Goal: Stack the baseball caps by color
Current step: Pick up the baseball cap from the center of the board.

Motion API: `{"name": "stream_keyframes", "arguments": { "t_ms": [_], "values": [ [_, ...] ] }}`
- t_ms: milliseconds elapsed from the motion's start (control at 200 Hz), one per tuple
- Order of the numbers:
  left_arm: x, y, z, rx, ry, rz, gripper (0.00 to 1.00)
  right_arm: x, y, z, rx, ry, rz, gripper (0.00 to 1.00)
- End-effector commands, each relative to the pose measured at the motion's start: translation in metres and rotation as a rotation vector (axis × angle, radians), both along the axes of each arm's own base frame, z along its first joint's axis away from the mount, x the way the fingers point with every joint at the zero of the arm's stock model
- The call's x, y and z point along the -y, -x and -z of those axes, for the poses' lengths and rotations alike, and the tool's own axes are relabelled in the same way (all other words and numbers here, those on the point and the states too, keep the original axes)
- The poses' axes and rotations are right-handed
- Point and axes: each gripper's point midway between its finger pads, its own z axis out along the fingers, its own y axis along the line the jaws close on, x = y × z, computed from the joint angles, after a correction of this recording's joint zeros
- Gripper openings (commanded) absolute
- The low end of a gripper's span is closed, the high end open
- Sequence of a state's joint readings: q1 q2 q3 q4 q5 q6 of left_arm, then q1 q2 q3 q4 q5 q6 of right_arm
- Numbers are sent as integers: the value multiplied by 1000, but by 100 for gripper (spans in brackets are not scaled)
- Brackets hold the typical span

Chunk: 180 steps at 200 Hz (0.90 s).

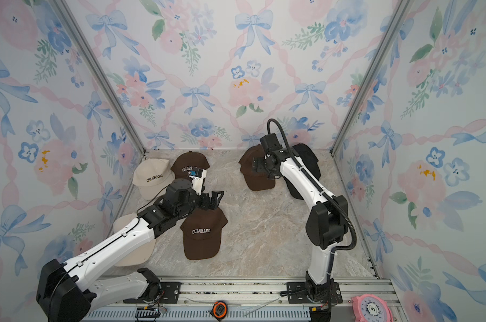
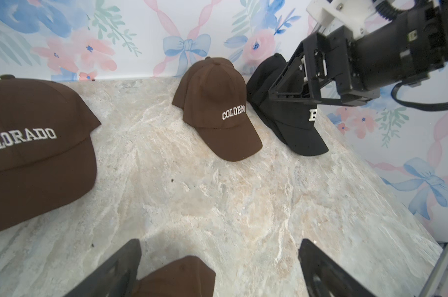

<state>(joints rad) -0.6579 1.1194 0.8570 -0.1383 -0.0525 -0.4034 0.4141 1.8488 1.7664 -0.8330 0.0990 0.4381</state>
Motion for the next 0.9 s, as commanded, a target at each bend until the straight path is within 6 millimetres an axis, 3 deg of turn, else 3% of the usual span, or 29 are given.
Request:
{"name": "stream_keyframes", "arguments": {
  "t_ms": [0, 110, 125, 175, 195, 435, 600, 895],
  "values": [
    [-11, 22, 19, -72, -1, -77, 98, -1, 24, -6, 12, -17, -21, 96],
    [-17, 43, 33, -132, 15, -105, 98, 5, 49, -2, -1, -11, -29, 96],
    [-18, 46, 35, -141, 17, -110, 98, 7, 53, -11, 19, -19, -29, 96],
    [-19, 53, 36, -164, 31, -119, 98, 11, 63, -11, 21, -20, -27, 96],
    [-23, 58, 52, -196, 12, -127, 98, 13, 67, -13, 25, -22, -28, 96],
    [-35, 82, 92, -362, -26, -185, 95, 22, 100, -18, 31, -58, -38, 96],
    [-36, 90, 110, -440, -41, -196, 95, 23, 109, -26, 35, -74, -50, 96],
    [-38, 90, 120, -462, -65, -220, 96, 11, 115, -51, 35, -138, -109, 96]
  ]
}}
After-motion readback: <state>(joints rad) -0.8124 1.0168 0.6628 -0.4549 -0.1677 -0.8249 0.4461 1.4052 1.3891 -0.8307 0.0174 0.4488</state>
